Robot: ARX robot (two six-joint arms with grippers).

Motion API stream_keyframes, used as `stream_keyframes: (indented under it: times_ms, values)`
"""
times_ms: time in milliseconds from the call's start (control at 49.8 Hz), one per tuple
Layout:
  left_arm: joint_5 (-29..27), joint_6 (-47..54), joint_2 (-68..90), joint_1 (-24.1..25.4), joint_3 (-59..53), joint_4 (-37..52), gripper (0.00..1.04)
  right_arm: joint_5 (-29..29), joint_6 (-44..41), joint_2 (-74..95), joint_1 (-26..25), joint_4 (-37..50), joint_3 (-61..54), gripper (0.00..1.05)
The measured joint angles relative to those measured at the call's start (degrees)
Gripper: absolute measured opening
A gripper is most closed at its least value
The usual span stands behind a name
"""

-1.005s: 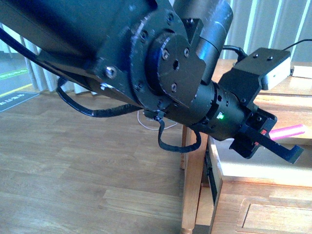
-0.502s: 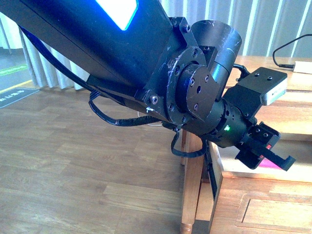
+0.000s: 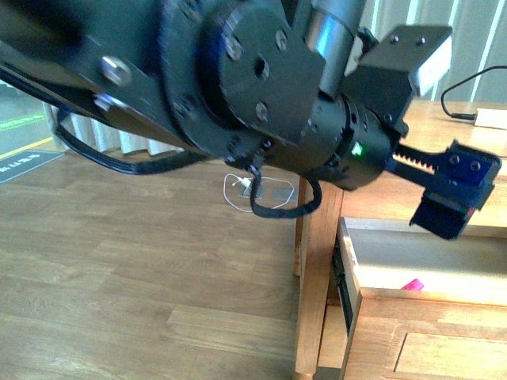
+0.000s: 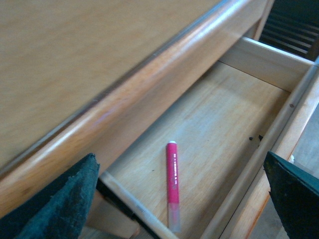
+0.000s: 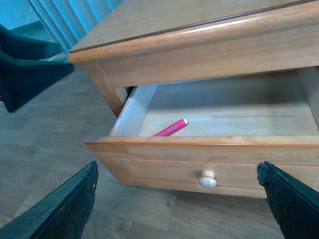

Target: Place pink marker in drawer with both arms

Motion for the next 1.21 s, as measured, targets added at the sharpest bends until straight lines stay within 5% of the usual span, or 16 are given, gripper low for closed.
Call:
stream_keyframes:
  times_ms: [402,703,1045,1206]
  values:
    - [-21.05,-7.21,-32.79,7.98,-28.74,7.89,0.99,0.00,0.00,0.00,0.00,0.00,0.00,0.96]
    - [-33.79,-15.32,-70.79,6.05,-51.95,-7.26,0.99,-0.02,0.00,0.00,0.00,0.00,0.00,0.96]
    - [-34.62,-20.85,-78.97,8.22,-56.61,-9.77,0.99,-0.02,0.00,-0.02,0.00,0.00,0.00,0.96]
    - [-29.44,-14.38,-82.77,12.63,-61.18,-4.66,0.73,-0.02,0.00,-0.02,0.00,0.00,0.00,0.96]
